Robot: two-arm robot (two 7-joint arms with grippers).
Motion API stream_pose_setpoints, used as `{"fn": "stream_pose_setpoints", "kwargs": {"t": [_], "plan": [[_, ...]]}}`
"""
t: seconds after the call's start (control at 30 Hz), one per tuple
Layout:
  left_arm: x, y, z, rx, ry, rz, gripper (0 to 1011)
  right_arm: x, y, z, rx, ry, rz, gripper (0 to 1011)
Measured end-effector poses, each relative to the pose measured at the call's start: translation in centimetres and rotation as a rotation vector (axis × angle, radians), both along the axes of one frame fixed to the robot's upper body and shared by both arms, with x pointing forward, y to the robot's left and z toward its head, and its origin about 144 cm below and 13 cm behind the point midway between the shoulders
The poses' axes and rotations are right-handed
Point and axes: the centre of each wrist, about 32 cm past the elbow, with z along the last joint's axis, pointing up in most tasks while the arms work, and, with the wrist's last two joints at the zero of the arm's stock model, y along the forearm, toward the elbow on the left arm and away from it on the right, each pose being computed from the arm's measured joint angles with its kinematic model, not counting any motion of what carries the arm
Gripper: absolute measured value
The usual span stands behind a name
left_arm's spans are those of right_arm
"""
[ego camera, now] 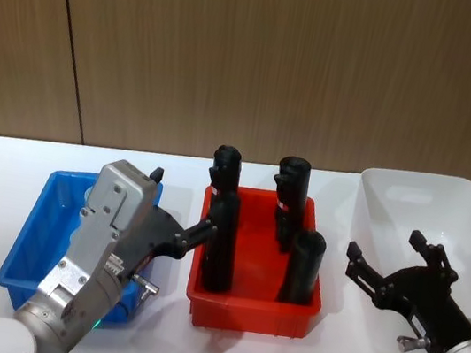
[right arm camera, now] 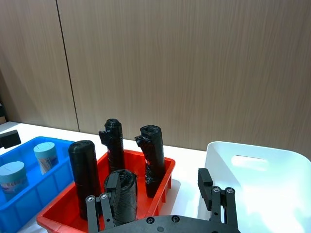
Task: Pick the cotton swabs from the blue box and place them into the white box.
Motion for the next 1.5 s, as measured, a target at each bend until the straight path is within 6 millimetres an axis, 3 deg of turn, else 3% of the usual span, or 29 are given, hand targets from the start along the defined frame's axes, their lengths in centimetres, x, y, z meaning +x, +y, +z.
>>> {"fn": "stream_pose_setpoints", "kwargs": {"t": [1.5], "plan": [[-0.05,0.15,-0.09,-0.001,0.009,0.007,1003,0.0,0.0,0.0,0.0,0.0,0.0,1002]]}}
